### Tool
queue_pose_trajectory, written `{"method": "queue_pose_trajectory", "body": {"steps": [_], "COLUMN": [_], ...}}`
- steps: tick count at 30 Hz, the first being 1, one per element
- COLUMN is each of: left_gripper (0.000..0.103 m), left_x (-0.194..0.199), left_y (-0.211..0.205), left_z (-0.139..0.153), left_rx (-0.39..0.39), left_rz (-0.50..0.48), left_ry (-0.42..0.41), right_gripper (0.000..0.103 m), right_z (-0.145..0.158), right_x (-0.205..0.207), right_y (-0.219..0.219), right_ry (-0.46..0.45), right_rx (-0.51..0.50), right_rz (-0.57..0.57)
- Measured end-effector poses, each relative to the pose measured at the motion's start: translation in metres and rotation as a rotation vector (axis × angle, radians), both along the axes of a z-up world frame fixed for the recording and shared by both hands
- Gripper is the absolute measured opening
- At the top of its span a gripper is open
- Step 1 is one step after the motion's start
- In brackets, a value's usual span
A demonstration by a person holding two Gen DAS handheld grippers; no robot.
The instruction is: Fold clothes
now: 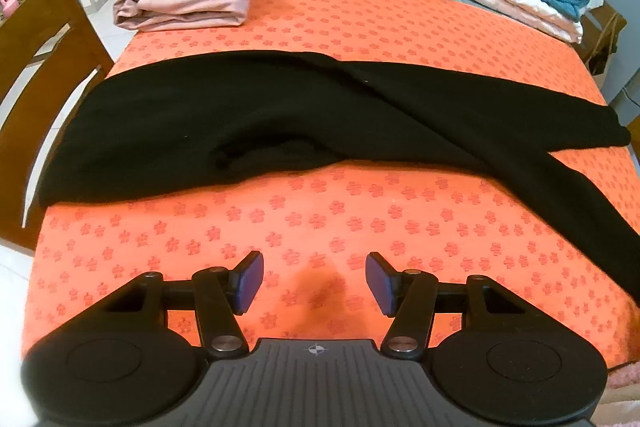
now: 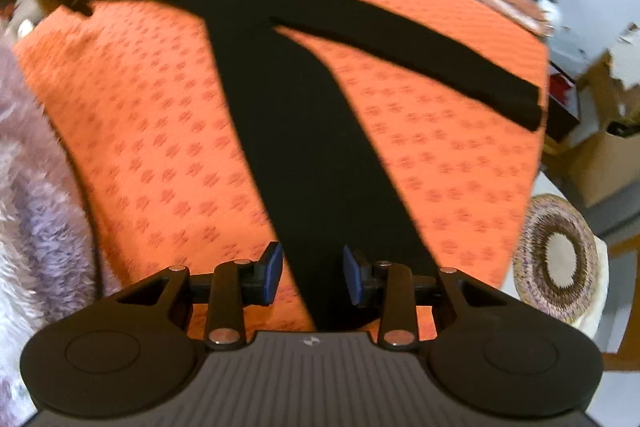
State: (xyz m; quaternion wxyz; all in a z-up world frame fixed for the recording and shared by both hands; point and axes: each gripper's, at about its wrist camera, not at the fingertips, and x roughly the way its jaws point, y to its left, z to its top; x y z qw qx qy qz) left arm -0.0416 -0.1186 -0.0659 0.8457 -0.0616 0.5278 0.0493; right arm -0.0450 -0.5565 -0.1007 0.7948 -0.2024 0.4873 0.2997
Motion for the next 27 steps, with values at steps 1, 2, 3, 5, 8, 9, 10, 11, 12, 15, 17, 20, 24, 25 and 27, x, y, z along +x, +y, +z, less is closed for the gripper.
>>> {"method": "queue_pose_trajectory", "body": {"steps": [1, 2, 3, 5, 8, 9, 10, 11, 12, 15, 17, 20, 24, 25, 27], "left_gripper": [0.060, 0.060, 0.060, 0.061, 0.061, 0.061, 0.061, 0.061, 0.061, 0.061, 0.061, 0.061, 0.061, 0.061, 0.061], "left_x": [0.001, 0.002, 0.003, 0.004, 0.003, 0.003, 0.002, 0.002, 0.001, 0.002, 0.002, 0.002, 0.006, 0.007, 0.009], "left_y": [-0.002, -0.004, -0.006, -0.008, -0.011, -0.011, -0.011, -0.011, -0.011, -0.009, -0.010, -0.012, -0.018, -0.020, -0.022], "left_z": [0.000, 0.001, 0.001, 0.002, 0.002, 0.002, 0.002, 0.002, 0.002, 0.002, 0.002, 0.003, 0.007, 0.009, 0.011], "left_rx": [0.000, 0.000, 0.001, 0.004, 0.004, 0.002, -0.001, -0.002, -0.004, -0.010, -0.017, -0.021, -0.029, -0.032, -0.038], "left_rz": [-0.004, -0.010, -0.015, -0.021, -0.020, -0.016, -0.013, -0.009, -0.004, 0.011, 0.019, 0.024, 0.022, 0.023, 0.024], "left_ry": [0.001, 0.001, 0.000, -0.002, -0.004, -0.005, -0.006, -0.007, -0.009, -0.012, -0.014, -0.021, -0.041, -0.046, -0.053], "right_gripper": [0.037, 0.034, 0.032, 0.025, 0.003, 0.003, 0.003, 0.003, 0.003, 0.003, 0.003, 0.003, 0.003, 0.003, 0.002], "right_z": [-0.003, -0.005, -0.008, -0.010, -0.008, -0.006, -0.003, 0.002, 0.008, 0.033, 0.050, 0.072, 0.090, 0.093, 0.095], "right_x": [-0.002, -0.003, -0.004, -0.003, 0.002, 0.004, 0.006, 0.008, 0.012, 0.025, 0.038, 0.061, 0.098, 0.108, 0.132], "right_y": [0.003, 0.006, 0.007, 0.007, 0.005, 0.003, 0.002, 0.001, -0.001, -0.006, -0.009, -0.012, -0.012, -0.012, -0.012], "right_ry": [-0.002, -0.006, -0.010, -0.022, -0.030, -0.036, -0.049, -0.063, -0.080, -0.147, -0.194, -0.260, -0.316, -0.320, -0.316], "right_rx": [-0.008, -0.014, -0.015, -0.006, 0.006, 0.003, 0.000, -0.002, -0.003, -0.006, -0.011, -0.034, -0.069, -0.079, -0.102], "right_rz": [0.014, 0.025, 0.032, 0.037, 0.027, 0.027, 0.031, 0.034, 0.033, 0.024, 0.012, -0.001, -0.022, -0.030, -0.051]}}
